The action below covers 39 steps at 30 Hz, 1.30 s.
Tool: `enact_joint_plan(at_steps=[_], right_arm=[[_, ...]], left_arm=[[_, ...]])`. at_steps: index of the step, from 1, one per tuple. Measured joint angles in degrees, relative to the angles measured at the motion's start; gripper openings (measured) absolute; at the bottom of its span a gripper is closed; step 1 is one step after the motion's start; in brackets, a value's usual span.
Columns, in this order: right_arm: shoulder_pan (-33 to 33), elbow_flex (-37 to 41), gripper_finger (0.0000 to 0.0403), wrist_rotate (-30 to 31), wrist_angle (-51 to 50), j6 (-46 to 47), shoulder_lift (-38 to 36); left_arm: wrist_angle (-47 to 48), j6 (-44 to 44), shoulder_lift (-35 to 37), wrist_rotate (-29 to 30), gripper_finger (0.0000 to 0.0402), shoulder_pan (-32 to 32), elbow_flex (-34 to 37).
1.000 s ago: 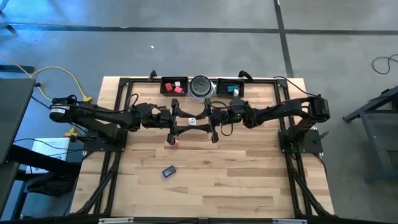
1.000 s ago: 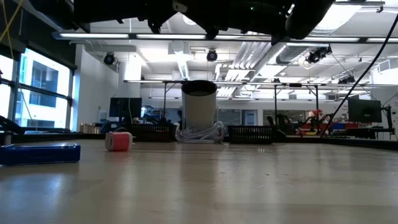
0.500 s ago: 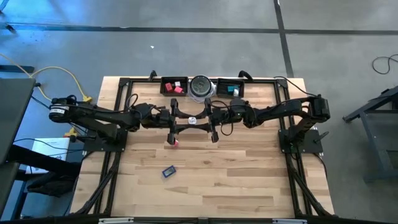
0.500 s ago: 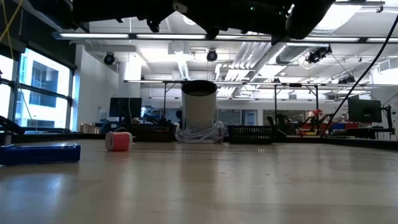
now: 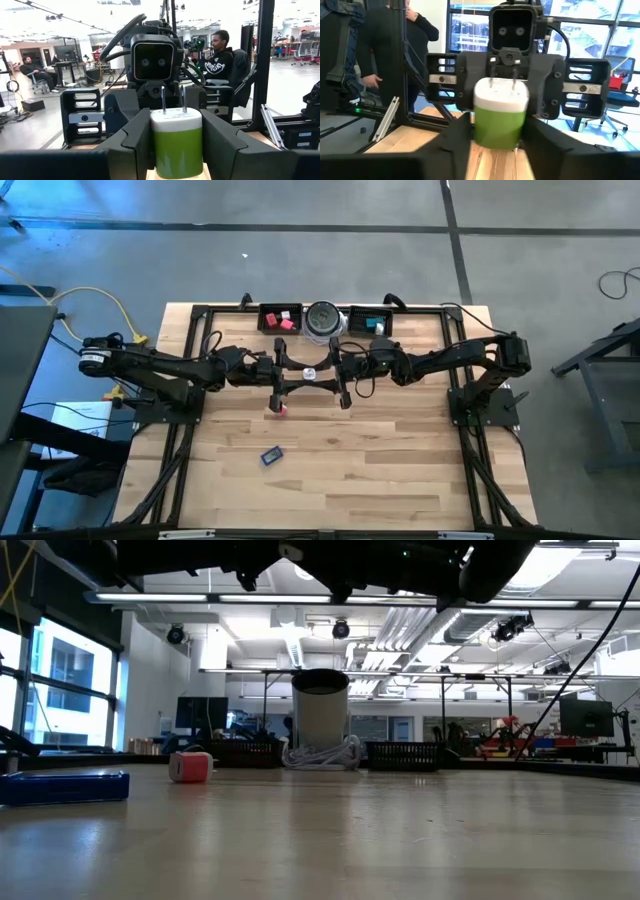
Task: Pick & Place Office items
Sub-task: Put the green charger adapter into the left black basket
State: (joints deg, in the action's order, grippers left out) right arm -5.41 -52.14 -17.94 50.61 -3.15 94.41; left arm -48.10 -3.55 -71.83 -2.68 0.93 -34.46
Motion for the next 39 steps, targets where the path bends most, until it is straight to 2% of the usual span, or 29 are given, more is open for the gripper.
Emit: enact_joint_plan(at_steps=[5,10,16,19,23,27,32,39], right_arm=[[0.0,0.0,0.0226,0.8,-0.2,-0.5,0.0],[0.1,0.0,0.0262,2.1,-0.7,-1.9,-0.1],[-0.3,0.0,0.0260,5.0,-4.3,-4.8,-2.0],[-1.3,-0.1,0.0256,5.6,-5.8,-5.4,-4.2],[-2.7,-0.2,0.0254,7.0,-7.7,-5.4,-6.9],[-3.8,-0.2,0.0254,8.0,-13.3,-5.5,-10.0],[-4.4,-0.2,0.0254,8.2,-21.6,-5.5,-14.1],[-4.4,-0.1,0.0254,10.6,-31.2,-6.0,-19.4]], left_arm=[[0.0,-0.3,0.0,0.2,0.0129,0.0,0.1],[0.1,-1.4,0.3,1.3,0.0129,0.0,0.1],[2.5,-3.6,2.2,2.4,0.0129,-0.9,0.0],[4.9,-4.8,4.3,5.3,0.0128,-1.9,0.2],[10.2,-6.0,6.8,6.1,0.0128,-3.1,0.3],[15.5,-6.1,11.0,7.3,0.0128,-3.5,0.2],[22.7,-7.5,16.9,12.4,0.0128,-3.6,0.3],[32.0,-8.3,26.0,16.4,0.0128,-2.5,0.2]])
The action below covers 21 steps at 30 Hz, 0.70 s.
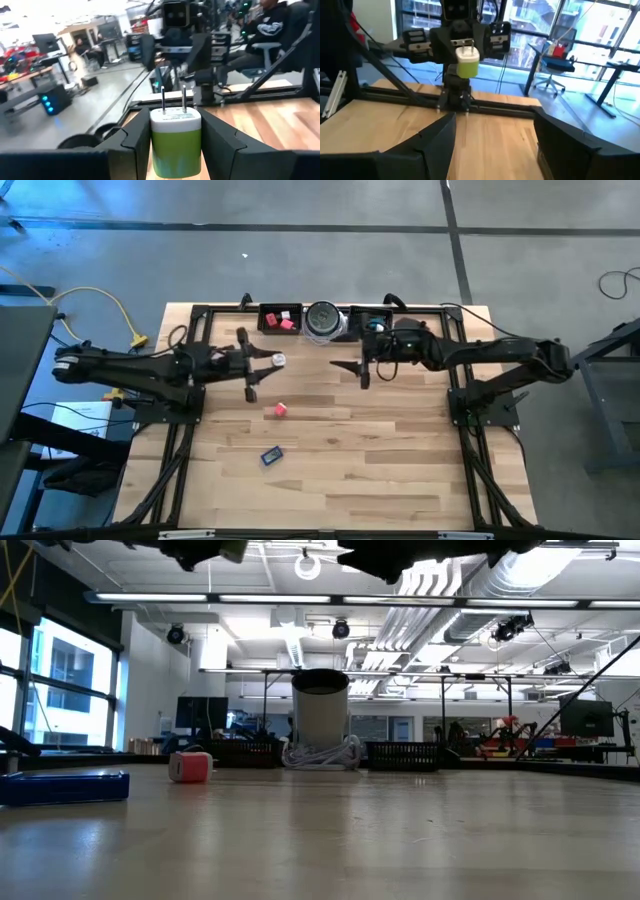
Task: Pick & Place Office items
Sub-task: Put the green charger adapter into the left black basket
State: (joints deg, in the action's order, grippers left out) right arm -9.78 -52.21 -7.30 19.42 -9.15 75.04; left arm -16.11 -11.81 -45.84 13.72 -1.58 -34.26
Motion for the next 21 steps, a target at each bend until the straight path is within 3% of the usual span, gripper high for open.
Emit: enact_joint_plan(at_steps=[9,21], right_arm=[[0.0,0.0,0.0254,3.0,-8.1,-0.1,-3.5],[0.0,2.9,0.0254,5.9,-9.7,0.7,-3.9]], left_arm=[[7.3,3.0,8.1,1.1,0.0128,2.6,2.4],[-3.2,7.8,21.7,1.1,0.0128,8.6,19.3]])
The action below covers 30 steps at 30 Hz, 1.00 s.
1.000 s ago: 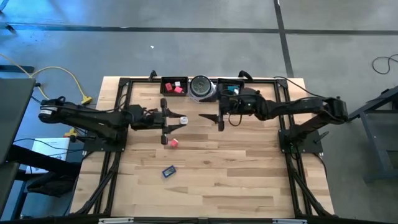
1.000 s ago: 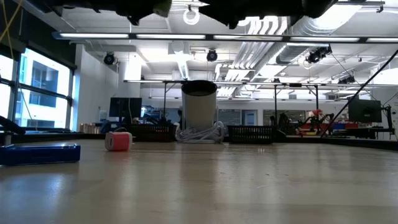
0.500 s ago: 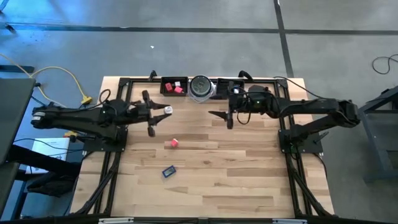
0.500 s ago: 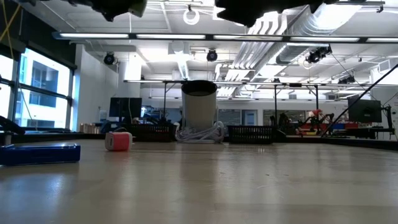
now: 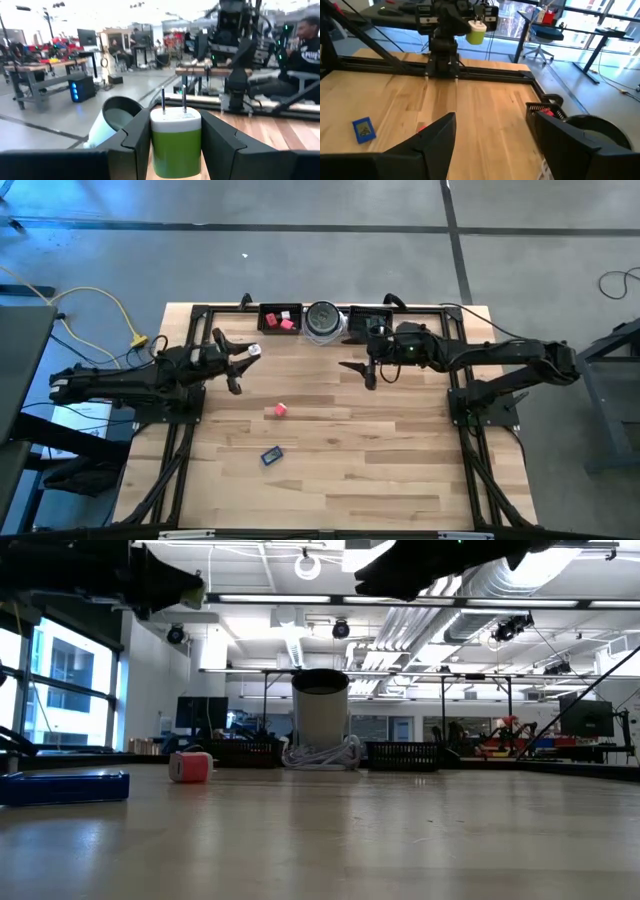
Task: Pick & Place Office items
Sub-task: Put the green charger adapter into the left black basket
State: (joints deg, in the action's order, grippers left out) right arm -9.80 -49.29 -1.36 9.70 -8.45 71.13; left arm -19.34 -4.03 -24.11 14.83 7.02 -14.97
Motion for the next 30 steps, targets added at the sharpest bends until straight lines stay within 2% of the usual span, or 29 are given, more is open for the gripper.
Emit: enact_joint_plan(at_steps=[7,13,20,30], right_arm=[[0.0,4.4,0.0254,0.0,4.0,2.7,-0.2],[0.0,9.8,0.0254,-0.2,11.9,4.9,-0.3],[0.0,15.6,0.0254,-0.2,21.2,7.3,-0.3],[0.0,16.6,0.0254,-0.8,22.5,8.2,-0.3]], left_arm=[[-3.6,0.8,1.3,0.1,0.0128,3.1,4.2],[-6.8,3.9,-4.0,0.1,0.0128,8.9,5.6],[-21.2,4.8,-18.7,0.1,0.0128,14.3,5.8],[-51.2,7.8,-46.8,0.1,0.0128,19.2,5.8]])
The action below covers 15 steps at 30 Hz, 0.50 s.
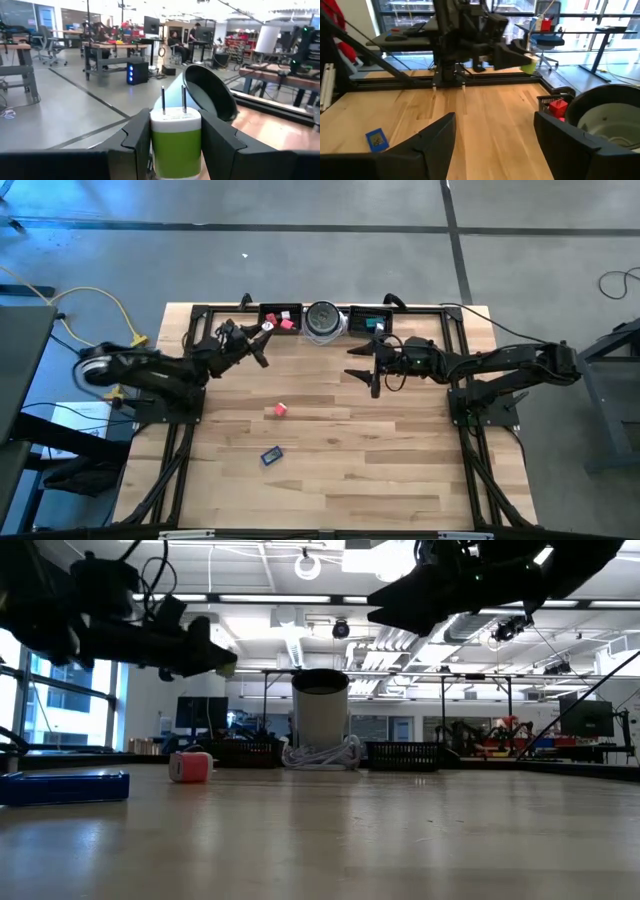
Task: Pick & Place Office items
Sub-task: Put the green charger adapter into the left black basket
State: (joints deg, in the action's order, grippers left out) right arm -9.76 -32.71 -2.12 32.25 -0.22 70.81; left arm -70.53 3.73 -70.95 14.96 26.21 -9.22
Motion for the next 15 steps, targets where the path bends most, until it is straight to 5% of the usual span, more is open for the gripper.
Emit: enact_joint_plan(at_steps=[7,15], right_arm=[[0.0,0.0,0.0254,-1.1,-0.1,0.0,0.0],[0.0,0.0,0.0254,-1.4,-0.5,0.2,0.0]], left_arm=[[-7.0,0.7,-14.2,0.1,0.0128,1.9,-4.1],[-7.1,0.6,-20.5,3.6,0.0128,2.9,-9.7]])
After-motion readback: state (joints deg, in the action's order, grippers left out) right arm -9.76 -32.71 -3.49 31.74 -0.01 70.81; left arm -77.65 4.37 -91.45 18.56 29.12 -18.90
